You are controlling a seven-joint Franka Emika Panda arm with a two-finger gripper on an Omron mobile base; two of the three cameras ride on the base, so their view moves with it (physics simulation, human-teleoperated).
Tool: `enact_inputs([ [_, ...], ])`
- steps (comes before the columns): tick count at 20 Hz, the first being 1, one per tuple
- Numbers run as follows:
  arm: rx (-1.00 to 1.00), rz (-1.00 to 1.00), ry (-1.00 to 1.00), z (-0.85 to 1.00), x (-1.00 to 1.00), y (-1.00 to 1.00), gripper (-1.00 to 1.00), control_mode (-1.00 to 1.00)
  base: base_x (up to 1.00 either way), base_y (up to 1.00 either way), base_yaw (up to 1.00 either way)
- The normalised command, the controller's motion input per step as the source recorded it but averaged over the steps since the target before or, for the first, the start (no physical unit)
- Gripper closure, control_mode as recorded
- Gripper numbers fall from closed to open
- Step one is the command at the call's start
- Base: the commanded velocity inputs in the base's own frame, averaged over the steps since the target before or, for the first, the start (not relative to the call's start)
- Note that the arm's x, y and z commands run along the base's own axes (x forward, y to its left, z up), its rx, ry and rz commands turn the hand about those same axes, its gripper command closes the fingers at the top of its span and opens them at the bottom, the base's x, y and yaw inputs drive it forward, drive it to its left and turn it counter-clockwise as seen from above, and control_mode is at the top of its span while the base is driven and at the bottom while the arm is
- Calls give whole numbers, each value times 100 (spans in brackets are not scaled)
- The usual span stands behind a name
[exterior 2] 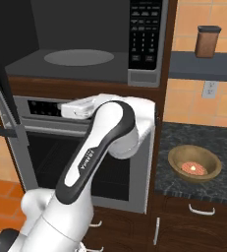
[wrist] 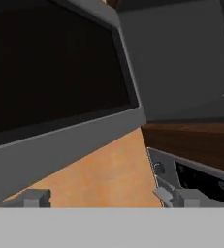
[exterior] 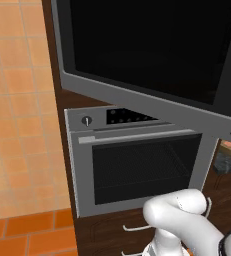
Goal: Open the microwave, place the bowl with waffle inside the microwave, then close the microwave door and turn it on.
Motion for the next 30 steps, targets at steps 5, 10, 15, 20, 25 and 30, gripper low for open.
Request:
enact_inputs([
  [5, -4, 25, -8, 0, -72, 100, -100, -100, 0, 0, 0],
  [10, -5, 35, -16, 12, -100, 100, -100, -100, 0, 0, 0],
  [15, -1, 31, -21, 36, -100, 68, -100, -100, 0, 0, 0],
  [20, 0, 9, -21, 34, -50, 46, -100, -100, 0, 0, 0],
  [25, 1, -1, -7, 19, -20, 31, -100, -100, 0, 0, 0],
  [30, 3, -3, 0, 0, -5, 26, -100, -100, 0, 0, 0],
])
